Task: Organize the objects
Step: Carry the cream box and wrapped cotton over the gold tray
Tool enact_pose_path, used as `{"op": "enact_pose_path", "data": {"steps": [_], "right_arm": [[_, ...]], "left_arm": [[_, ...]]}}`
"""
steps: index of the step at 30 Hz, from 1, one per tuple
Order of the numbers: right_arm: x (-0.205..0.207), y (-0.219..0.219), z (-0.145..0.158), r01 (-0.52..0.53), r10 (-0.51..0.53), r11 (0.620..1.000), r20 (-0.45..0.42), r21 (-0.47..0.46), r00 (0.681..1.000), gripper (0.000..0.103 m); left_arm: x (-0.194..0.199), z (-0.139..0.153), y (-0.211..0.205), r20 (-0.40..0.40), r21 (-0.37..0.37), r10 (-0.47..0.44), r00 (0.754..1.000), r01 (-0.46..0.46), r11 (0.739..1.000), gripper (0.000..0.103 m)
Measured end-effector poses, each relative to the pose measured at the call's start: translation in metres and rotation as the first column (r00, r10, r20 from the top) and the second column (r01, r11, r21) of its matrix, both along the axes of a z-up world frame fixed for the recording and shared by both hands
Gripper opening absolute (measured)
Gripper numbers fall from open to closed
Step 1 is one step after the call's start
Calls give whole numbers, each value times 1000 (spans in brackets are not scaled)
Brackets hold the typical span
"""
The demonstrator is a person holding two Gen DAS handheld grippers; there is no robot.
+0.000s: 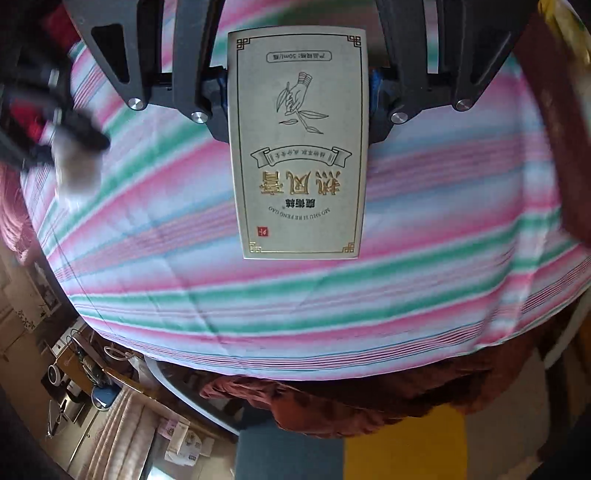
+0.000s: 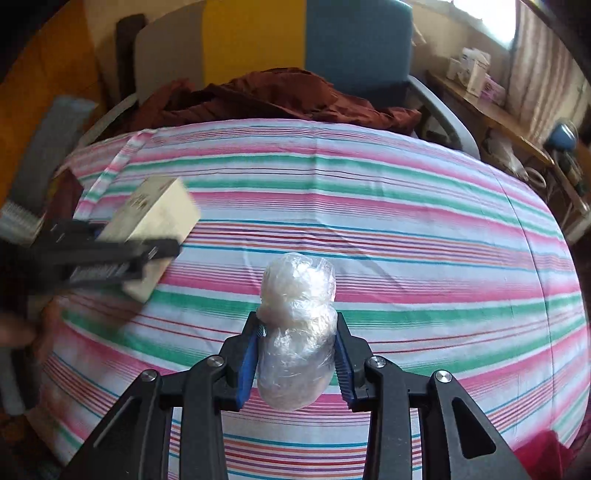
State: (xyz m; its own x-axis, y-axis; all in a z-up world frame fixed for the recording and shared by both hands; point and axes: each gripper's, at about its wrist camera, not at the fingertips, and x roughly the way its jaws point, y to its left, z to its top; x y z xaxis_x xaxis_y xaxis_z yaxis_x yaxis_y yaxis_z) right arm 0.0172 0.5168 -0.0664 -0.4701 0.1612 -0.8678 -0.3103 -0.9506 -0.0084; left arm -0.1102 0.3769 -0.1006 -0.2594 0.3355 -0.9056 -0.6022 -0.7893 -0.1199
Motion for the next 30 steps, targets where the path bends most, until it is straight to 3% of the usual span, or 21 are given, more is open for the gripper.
{"op": "enact_pose_path", "data": {"steps": [8, 18, 30], "right_arm": [[-3, -42, 15, -98, 105, 988, -51, 123, 993, 37], [-4, -58, 28, -111, 128, 978, -85, 178, 988, 37], [3, -65, 47, -93, 129, 969, -148, 230, 981, 37]], "left_arm": [[43, -3, -60, -84, 32, 57, 995, -55, 998, 52], [52, 1, -63, -143, 29, 34, 989, -30, 999, 52], [69, 47, -72, -239, 103, 24, 971, 0, 995, 52]]}}
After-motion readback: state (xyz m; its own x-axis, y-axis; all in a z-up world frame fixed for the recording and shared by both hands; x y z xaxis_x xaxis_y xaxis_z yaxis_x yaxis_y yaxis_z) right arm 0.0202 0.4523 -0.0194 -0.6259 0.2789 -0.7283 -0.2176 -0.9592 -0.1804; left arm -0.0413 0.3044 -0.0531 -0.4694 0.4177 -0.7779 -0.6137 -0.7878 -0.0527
